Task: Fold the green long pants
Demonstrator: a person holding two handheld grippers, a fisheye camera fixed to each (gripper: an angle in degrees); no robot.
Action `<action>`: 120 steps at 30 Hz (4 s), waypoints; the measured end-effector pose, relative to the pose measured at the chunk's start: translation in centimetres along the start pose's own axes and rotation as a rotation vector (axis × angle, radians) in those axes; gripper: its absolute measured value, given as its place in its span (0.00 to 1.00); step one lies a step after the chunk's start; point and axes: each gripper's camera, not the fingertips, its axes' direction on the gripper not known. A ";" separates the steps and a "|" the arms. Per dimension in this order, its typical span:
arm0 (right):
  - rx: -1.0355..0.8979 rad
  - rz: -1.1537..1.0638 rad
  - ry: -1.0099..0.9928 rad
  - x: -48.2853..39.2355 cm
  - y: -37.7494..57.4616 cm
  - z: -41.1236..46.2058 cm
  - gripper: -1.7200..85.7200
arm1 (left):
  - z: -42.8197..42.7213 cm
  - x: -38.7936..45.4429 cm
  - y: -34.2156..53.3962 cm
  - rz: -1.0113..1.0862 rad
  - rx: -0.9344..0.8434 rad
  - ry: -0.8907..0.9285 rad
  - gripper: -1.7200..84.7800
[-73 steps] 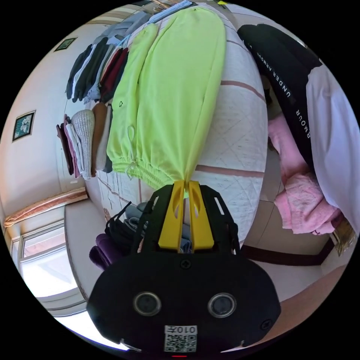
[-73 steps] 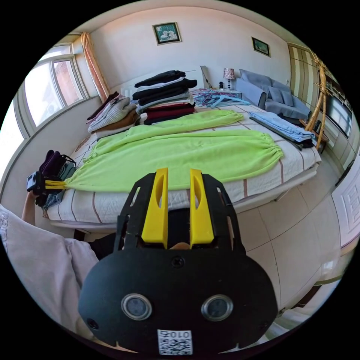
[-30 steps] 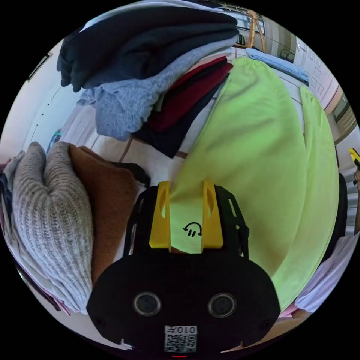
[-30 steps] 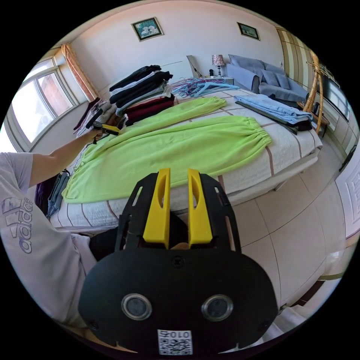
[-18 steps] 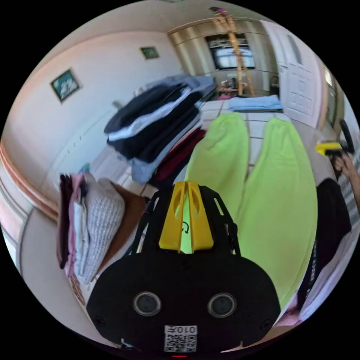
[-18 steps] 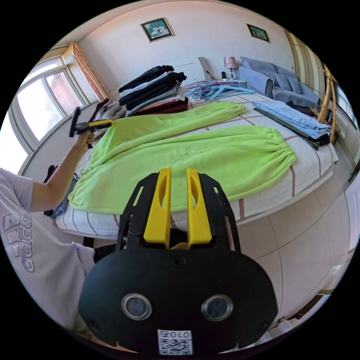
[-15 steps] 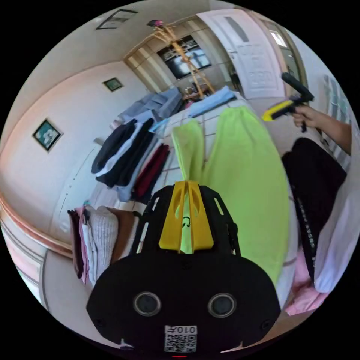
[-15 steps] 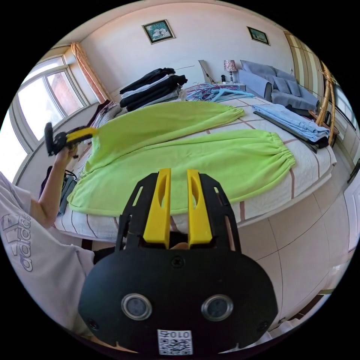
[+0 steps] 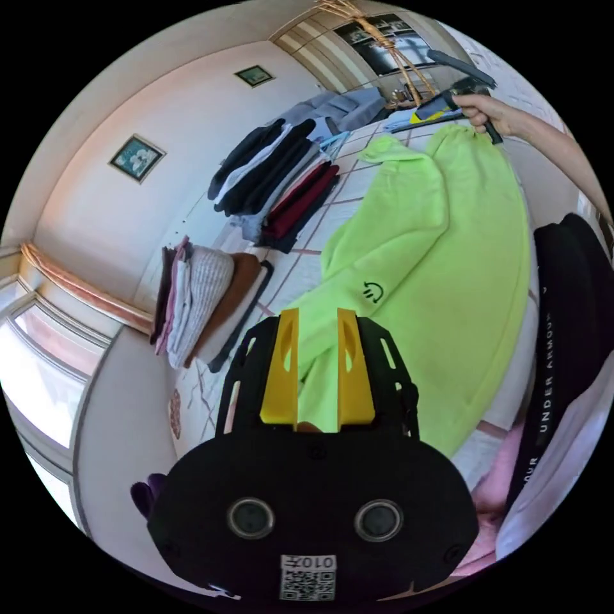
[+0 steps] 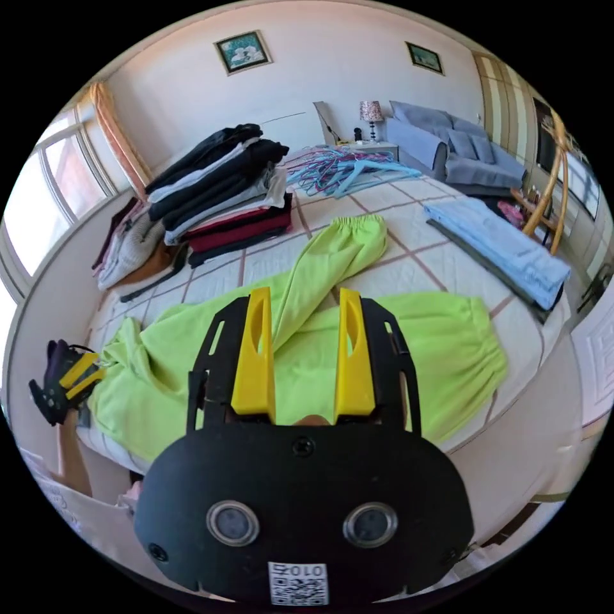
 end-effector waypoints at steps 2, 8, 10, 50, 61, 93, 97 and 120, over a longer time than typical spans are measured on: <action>-0.047 -0.058 0.052 -1.5 -4.0 2.1 0.19 | 1.3 -0.1 -1.3 0.105 0.062 -0.034 0.11; -0.297 -0.190 0.242 -5.7 -15.3 13.1 0.20 | 6.0 0.5 -7.0 0.378 0.029 0.185 0.12; -0.380 -0.203 0.302 -5.8 -17.0 16.5 0.19 | 6.1 1.6 -8.4 0.447 0.009 0.207 0.11; -0.134 0.488 -0.167 27.5 9.6 1.8 0.06 | -7.0 -0.8 -6.4 0.052 -0.099 -0.134 0.02; -0.176 0.596 -0.281 30.6 15.0 4.5 0.07 | -7.7 3.1 -5.3 0.128 -0.184 -0.092 0.02; -0.329 0.414 -0.030 29.4 9.0 4.3 0.08 | -6.0 -0.3 -8.8 -0.033 -0.225 -0.111 0.02; -0.239 0.477 -0.156 31.1 11.6 3.9 0.08 | -4.7 0.1 -9.6 -0.007 -0.242 -0.117 0.02; -0.017 0.308 0.072 24.0 10.8 -4.6 0.09 | -5.9 -2.4 -10.9 -0.028 -0.263 -0.221 0.02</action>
